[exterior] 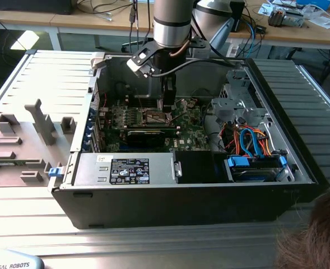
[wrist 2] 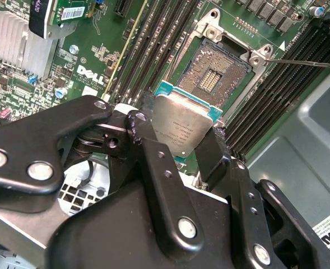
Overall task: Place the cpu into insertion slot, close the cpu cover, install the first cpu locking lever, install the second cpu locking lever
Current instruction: 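Place the cpu into insertion slot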
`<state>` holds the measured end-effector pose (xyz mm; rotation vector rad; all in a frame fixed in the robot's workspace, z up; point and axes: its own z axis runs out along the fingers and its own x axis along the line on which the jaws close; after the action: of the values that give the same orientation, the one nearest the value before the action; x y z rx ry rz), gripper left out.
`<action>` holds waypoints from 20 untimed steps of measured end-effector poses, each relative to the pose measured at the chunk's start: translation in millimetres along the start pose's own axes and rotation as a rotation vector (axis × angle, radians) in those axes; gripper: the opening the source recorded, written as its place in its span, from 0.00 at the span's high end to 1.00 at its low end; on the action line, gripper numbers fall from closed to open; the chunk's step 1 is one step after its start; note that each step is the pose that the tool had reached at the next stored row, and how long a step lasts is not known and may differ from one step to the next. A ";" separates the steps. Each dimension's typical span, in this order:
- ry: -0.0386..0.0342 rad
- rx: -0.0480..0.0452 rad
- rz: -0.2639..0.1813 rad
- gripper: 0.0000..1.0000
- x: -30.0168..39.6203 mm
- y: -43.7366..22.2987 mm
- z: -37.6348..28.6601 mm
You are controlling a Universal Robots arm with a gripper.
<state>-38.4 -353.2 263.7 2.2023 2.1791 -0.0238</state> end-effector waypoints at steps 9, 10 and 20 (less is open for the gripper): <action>0.0000 0.0000 0.000 0.46 0.1 0.0 2.2; 0.0000 0.0000 0.000 0.46 0.1 0.0 2.5; 0.0000 -0.0001 0.000 0.46 0.2 -0.1 4.7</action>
<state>-38.4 -353.2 259.0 2.2023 2.1791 -0.0237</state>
